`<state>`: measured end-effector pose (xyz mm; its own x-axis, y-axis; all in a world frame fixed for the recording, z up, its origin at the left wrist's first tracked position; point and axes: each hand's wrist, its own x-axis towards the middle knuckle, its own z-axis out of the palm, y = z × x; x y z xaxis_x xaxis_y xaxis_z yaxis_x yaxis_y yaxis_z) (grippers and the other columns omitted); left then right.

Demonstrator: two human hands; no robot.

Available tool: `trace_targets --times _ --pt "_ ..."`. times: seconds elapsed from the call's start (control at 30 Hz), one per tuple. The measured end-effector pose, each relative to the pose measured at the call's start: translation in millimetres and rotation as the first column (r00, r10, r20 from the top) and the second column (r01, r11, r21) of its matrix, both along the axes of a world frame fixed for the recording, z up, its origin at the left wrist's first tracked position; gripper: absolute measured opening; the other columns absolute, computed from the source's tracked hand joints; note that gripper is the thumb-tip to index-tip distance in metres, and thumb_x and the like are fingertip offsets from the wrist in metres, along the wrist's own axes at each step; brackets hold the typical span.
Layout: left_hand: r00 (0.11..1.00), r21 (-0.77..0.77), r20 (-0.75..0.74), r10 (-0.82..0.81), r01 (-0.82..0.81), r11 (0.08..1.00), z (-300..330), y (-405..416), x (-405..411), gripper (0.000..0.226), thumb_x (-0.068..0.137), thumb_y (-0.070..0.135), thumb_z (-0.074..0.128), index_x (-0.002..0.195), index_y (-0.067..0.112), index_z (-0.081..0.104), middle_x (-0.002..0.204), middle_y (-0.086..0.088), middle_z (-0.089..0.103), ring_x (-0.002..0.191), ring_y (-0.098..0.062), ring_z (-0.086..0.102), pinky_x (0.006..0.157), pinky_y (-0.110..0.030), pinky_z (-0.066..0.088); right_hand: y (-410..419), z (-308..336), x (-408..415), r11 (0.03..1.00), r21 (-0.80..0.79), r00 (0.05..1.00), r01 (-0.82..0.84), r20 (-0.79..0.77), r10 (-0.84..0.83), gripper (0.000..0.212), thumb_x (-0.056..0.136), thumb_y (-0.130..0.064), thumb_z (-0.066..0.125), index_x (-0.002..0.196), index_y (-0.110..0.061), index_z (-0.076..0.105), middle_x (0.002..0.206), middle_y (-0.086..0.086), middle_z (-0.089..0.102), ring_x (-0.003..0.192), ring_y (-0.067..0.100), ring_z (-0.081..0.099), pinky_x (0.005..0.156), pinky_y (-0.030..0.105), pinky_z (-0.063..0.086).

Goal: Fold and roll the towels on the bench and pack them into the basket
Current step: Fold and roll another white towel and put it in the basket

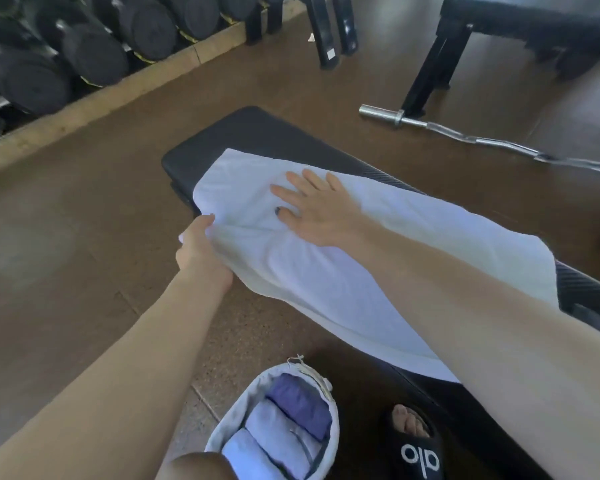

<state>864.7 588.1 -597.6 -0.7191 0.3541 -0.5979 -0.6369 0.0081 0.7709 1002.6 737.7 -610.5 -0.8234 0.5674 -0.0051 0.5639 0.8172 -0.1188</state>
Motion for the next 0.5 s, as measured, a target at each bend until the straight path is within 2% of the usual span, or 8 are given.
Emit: trace_targets --times 0.07,0.1,0.2,0.23,0.33,0.43,0.5 --pt "0.993 -0.081 -0.098 0.067 -0.075 0.994 7.6 3.5 0.9 0.038 0.074 0.023 0.072 0.110 0.021 0.060 0.104 0.003 0.067 0.090 -0.024 0.067 0.073 -0.038 0.057 0.9 0.1 -1.0 0.999 -0.018 1.000 0.031 -0.002 -0.031 0.058 0.096 -0.060 0.011 0.153 -0.051 0.015 0.167 -0.012 0.006 0.154 0.017 0.003 0.120 0.046 0.007" --pt "0.984 -0.095 -0.150 0.101 -0.116 0.989 10.4 5.7 0.6 0.041 0.075 0.019 0.072 0.113 0.023 0.059 0.103 0.004 0.065 0.089 -0.022 0.066 0.073 -0.036 0.055 0.9 2.0 -1.2 0.999 -0.021 0.999 0.049 -0.004 -0.049 0.058 0.097 -0.060 0.011 0.154 -0.050 0.014 0.167 -0.012 0.004 0.154 0.017 0.002 0.121 0.046 0.006" --pt "0.953 -0.069 -0.276 0.127 -0.151 0.986 21.8 12.9 2.5 0.067 0.076 0.014 0.072 0.136 0.035 0.049 0.119 0.007 0.058 0.098 -0.018 0.062 0.071 -0.033 0.051 7.0 4.2 -3.4 0.992 -0.061 0.994 0.109 0.012 -0.109 0.059 0.097 -0.061 0.010 0.155 -0.050 0.010 0.168 -0.012 0.000 0.154 0.018 -0.002 0.122 0.048 0.001" --pt "0.943 -0.068 -0.313 0.112 -0.140 0.988 23.2 14.9 1.0 0.070 0.077 0.014 0.071 0.138 0.036 0.046 0.123 0.006 0.056 0.100 -0.017 0.061 0.070 -0.032 0.050 9.8 4.9 -3.9 0.988 -0.078 0.991 0.135 0.019 -0.134 0.060 0.097 -0.061 0.010 0.156 -0.050 0.009 0.168 -0.011 -0.002 0.154 0.018 -0.004 0.122 0.048 0.000" --pt "0.940 -0.098 -0.336 0.061 -0.099 0.990 28.8 22.0 -4.0 0.070 0.081 0.018 0.071 0.142 0.033 0.041 0.130 0.005 0.053 0.109 -0.019 0.058 0.079 -0.032 0.048 20.8 6.6 -5.5 0.970 -0.101 0.975 0.223 0.014 -0.222 0.060 0.097 -0.061 0.011 0.156 -0.048 0.009 0.168 -0.010 -0.003 0.154 0.020 -0.005 0.122 0.050 -0.003" --pt "0.939 -0.220 -0.343 -0.026 -0.053 0.974 25.6 25.9 -8.8 0.082 0.089 0.024 0.068 0.156 0.031 0.020 0.125 0.003 0.042 0.105 -0.023 0.047 0.084 -0.032 0.038 26.8 7.7 -8.6 0.955 -0.107 0.961 0.275 0.010 -0.276 0.060 0.098 -0.061 0.012 0.156 -0.047 0.010 0.168 -0.007 -0.003 0.154 0.021 -0.006 0.122 0.051 -0.004" --pt "0.931 -0.300 -0.356 -0.082 -0.030 0.953 23.2 25.4 -6.3 0.088 0.091 0.027 0.066 0.159 0.027 0.009 0.126 0.000 0.041 0.103 -0.026 0.044 0.084 -0.034 0.037 28.7 7.5 -11.2 0.943 -0.127 0.950 0.308 0.001 -0.311 0.060 0.098 -0.061 0.013 0.156 -0.047 0.009 0.168 -0.006 -0.004 0.154 0.021 -0.006 0.122 0.051 -0.006"
